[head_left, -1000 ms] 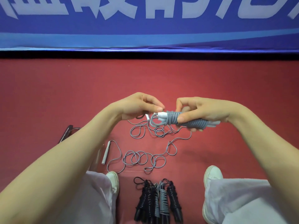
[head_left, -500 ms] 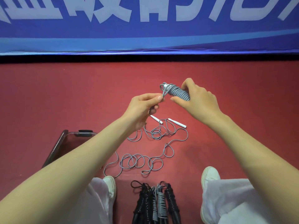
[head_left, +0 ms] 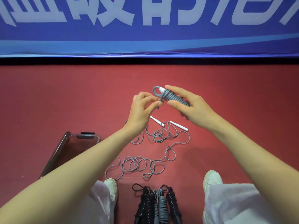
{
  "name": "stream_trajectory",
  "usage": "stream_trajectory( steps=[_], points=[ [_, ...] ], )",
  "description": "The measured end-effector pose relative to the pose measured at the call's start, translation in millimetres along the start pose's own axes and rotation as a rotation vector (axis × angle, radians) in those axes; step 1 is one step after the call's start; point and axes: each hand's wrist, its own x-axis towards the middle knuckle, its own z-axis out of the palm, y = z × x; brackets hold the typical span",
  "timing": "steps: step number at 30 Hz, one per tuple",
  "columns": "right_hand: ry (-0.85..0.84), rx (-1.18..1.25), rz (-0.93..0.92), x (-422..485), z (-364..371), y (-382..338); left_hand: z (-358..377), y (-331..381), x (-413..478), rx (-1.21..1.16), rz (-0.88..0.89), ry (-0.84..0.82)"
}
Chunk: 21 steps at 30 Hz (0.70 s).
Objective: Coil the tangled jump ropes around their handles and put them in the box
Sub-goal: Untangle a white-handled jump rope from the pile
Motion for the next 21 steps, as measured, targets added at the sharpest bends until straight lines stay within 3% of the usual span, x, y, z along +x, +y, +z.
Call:
stream_trajectory(
  steps=[3,6,9,11,15,18,21],
  points=[
    [0.126,-0.029,-0.001,1.0,9.1,-1.0,-0.5,4.2,2.9,-0.062,-0.102,0.067],
    [0.161,-0.372,0.027,-0.3,16.5,-2.0,2.2,11.7,2.8,-0.336,-0.306,0.045],
    [0.169,-0.419,0.053,-1.9,25.7,-4.4,5.2,24.3,0.8,-0.706,-0.450,-0.014],
    [0.187,-0.173,0.056,0.1,30.5,-0.7,6.6,29.9,-1.6,-0.862,-0.466,-0.035],
    [0.158,0.531,0.143,5.6,30.6,-3.5,7.1,28.4,-2.1,-0.906,-0.405,-0.004],
    [0.106,0.810,0.184,6.4,38.3,-16.2,7.2,28.1,0.0,-1.047,-0.424,0.092],
    [0.064,0.913,0.217,6.8,48.3,-20.9,6.1,26.8,1.4,-1.161,-0.522,0.149]
  ],
)
